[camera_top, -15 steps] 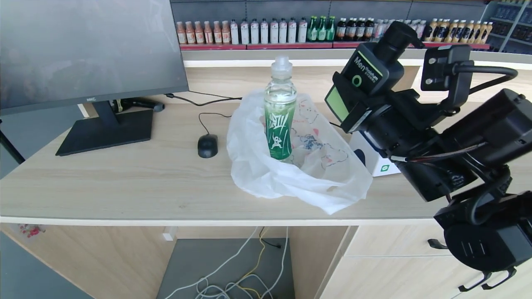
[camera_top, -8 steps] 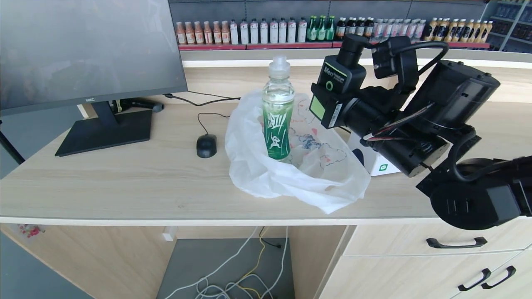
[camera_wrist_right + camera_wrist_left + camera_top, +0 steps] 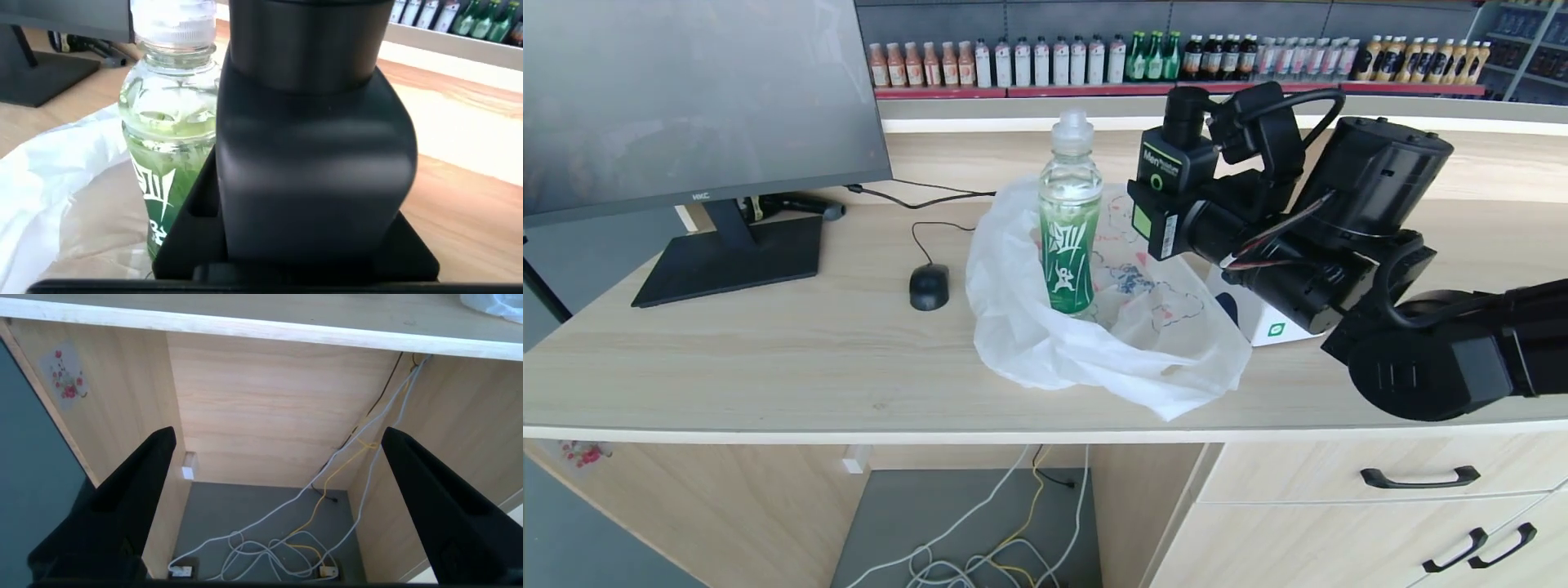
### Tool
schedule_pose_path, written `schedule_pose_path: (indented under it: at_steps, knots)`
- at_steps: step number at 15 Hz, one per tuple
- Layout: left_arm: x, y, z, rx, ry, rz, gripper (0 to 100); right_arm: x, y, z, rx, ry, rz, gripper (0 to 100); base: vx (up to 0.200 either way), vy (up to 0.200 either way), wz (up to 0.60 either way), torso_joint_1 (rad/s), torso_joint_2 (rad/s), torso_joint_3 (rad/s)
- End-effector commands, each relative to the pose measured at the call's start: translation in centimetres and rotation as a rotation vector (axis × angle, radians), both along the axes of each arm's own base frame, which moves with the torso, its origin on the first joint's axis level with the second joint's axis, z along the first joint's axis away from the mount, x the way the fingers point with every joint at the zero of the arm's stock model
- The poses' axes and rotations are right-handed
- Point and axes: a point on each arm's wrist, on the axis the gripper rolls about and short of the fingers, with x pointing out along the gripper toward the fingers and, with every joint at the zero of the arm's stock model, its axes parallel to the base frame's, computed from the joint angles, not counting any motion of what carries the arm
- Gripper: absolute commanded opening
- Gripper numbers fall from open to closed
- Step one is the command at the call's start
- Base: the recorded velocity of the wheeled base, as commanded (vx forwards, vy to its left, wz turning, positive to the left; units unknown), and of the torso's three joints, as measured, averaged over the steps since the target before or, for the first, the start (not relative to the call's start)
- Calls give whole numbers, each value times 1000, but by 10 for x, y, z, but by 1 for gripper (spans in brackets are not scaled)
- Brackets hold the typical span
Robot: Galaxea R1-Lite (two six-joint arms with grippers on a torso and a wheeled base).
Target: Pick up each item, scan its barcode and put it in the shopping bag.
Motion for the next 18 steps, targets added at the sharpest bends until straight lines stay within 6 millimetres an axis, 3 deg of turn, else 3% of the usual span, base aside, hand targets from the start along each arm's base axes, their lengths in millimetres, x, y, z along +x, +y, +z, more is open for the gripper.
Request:
schedule_pose_path:
  at_steps: [1,4,8,18]
  knots:
    - [0,0,0,0,0,0,100,7,0,-10,-14,23,-9,0,0,0,0,0,0,0]
    - [0,0,0,0,0,0,100,27,0,-37,-42,72,-36,0,0,0,0,0,0,0]
    - [0,0,0,0,0,0,100,50,9,-45,-35,60,-42,0,0,0,0,0,0,0]
    - [0,0,0,0,0,0,100,57,14,-67,-32,120,-39,0,0,0,0,0,0,0]
